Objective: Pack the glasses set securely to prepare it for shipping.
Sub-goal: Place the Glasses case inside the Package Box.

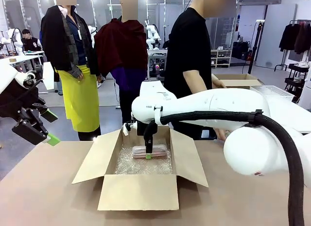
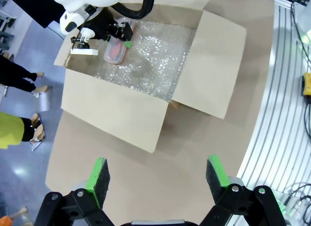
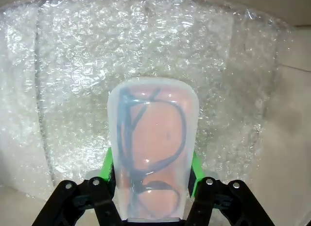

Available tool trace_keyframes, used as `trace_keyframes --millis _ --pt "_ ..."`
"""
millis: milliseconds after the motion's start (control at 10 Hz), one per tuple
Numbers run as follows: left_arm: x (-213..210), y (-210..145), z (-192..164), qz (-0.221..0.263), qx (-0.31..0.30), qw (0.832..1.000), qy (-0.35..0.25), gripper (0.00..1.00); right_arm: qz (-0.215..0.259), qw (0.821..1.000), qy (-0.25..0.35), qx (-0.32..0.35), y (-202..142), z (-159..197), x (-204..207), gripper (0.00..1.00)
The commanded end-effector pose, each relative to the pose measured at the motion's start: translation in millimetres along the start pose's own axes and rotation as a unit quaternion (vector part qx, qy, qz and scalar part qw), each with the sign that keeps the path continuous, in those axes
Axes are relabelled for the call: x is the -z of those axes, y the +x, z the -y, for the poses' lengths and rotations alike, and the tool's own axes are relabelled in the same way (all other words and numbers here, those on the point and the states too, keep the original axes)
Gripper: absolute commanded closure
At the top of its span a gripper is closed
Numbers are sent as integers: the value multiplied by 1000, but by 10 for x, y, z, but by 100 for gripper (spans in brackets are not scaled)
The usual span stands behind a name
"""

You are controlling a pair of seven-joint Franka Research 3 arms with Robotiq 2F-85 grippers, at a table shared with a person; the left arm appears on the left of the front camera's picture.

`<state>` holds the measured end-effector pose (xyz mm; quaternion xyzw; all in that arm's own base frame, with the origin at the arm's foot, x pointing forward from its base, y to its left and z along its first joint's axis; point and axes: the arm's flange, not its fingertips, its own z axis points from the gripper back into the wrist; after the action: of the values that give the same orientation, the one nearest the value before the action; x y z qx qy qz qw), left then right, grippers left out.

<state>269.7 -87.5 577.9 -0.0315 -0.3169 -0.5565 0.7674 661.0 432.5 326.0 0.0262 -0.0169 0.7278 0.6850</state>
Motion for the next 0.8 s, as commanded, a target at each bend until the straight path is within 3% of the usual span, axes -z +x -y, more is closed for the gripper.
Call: trace_keyframes --millis 0,400,700 --pt "-12 -6 -2 -1 3 1000 3 0 -10 1000 7 -8 136 142 -133 1" --pt "-12 -6 -2 -1 3 1000 3 0 -15 1000 3 3 94 -10 -291 0" --pt "-12 -6 -2 -1 3 1000 3 0 -5 1000 5 -1 30 -25 -169 0"
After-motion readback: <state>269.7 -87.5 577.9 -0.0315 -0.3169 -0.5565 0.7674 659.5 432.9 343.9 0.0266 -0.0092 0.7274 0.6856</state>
